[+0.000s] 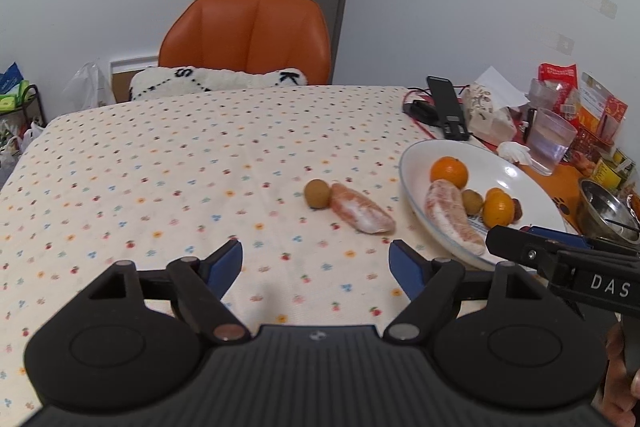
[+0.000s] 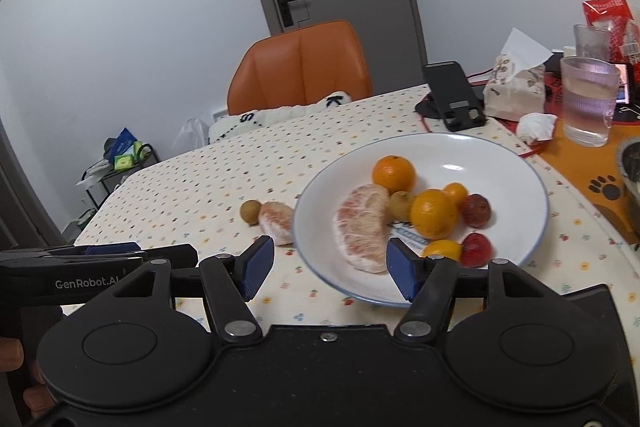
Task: Organize fruits
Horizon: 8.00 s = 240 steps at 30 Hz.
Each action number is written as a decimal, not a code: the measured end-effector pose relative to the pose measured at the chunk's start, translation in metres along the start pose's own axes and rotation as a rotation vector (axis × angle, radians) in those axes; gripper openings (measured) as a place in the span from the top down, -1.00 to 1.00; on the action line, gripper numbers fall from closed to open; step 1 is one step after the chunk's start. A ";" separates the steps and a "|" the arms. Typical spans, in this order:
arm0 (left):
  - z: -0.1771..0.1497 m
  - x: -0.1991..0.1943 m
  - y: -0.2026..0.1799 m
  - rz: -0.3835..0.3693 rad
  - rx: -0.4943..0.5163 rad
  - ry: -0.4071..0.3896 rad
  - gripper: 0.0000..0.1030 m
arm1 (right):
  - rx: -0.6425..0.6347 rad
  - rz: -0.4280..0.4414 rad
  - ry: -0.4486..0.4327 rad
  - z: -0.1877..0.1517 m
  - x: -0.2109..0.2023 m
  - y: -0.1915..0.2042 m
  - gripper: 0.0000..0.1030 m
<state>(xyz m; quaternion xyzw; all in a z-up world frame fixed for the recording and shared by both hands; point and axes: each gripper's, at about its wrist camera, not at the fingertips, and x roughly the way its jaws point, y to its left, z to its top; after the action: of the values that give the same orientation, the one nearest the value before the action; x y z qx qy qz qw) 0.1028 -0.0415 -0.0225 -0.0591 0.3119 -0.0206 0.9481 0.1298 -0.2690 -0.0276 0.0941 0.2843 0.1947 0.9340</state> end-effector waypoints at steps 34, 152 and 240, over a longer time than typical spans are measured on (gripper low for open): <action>-0.010 -0.001 0.070 0.023 -0.131 0.004 -0.69 | -0.157 0.026 0.052 0.001 0.043 0.062 -0.16; 0.026 0.067 0.039 -0.066 0.019 -0.005 0.52 | -0.266 0.085 0.039 -0.011 0.039 0.063 0.41; 0.021 -0.010 -0.025 -0.085 0.046 -0.047 -0.21 | -0.093 -0.044 -0.087 0.012 -0.046 -0.010 -0.49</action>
<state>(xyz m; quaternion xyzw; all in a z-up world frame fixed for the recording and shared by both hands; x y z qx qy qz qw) 0.1069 -0.0639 0.0035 -0.0511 0.2861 -0.0668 0.9545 0.1048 -0.2983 0.0025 0.0526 0.2360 0.1828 0.9530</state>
